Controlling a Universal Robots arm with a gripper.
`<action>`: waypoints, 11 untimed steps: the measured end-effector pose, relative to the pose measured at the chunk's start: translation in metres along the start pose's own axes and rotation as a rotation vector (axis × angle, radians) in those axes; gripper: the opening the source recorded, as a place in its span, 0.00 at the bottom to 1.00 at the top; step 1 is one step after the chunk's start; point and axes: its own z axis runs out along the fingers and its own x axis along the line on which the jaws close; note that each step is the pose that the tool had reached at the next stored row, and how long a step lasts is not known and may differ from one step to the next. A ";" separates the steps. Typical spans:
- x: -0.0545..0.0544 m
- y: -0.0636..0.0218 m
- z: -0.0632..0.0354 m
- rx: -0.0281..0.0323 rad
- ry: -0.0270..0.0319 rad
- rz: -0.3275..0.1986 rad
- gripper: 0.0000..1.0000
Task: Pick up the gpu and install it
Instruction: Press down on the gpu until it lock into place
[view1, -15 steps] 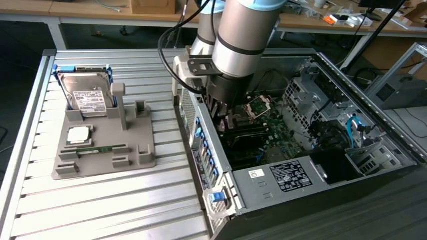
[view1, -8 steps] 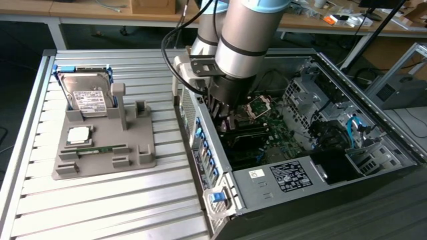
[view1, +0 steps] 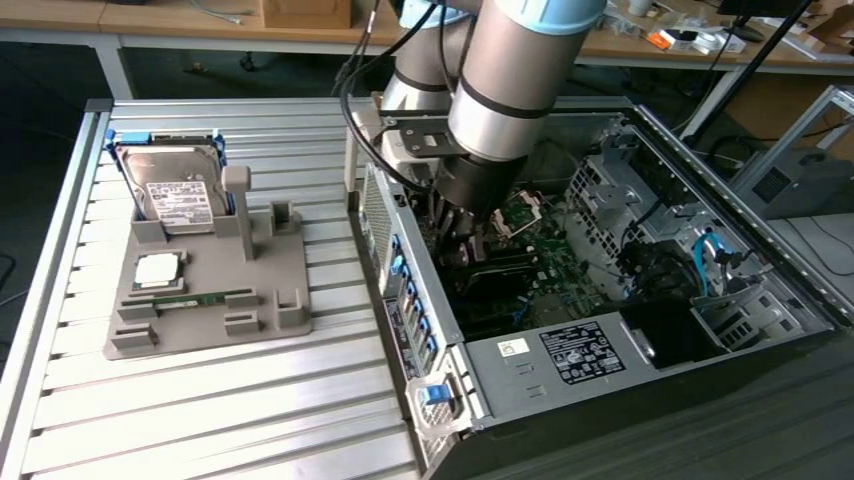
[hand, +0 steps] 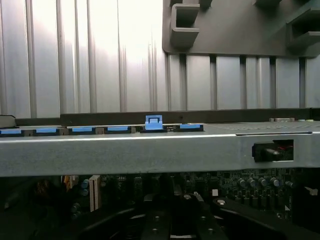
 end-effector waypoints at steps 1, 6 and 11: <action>0.001 -0.0006 0.0003 -0.0002 -0.0001 0.000 0.11; 0.001 -0.0141 0.0019 -0.0064 0.0001 0.000 0.11; 0.001 -0.0206 0.0041 -0.0101 0.0002 -0.001 0.11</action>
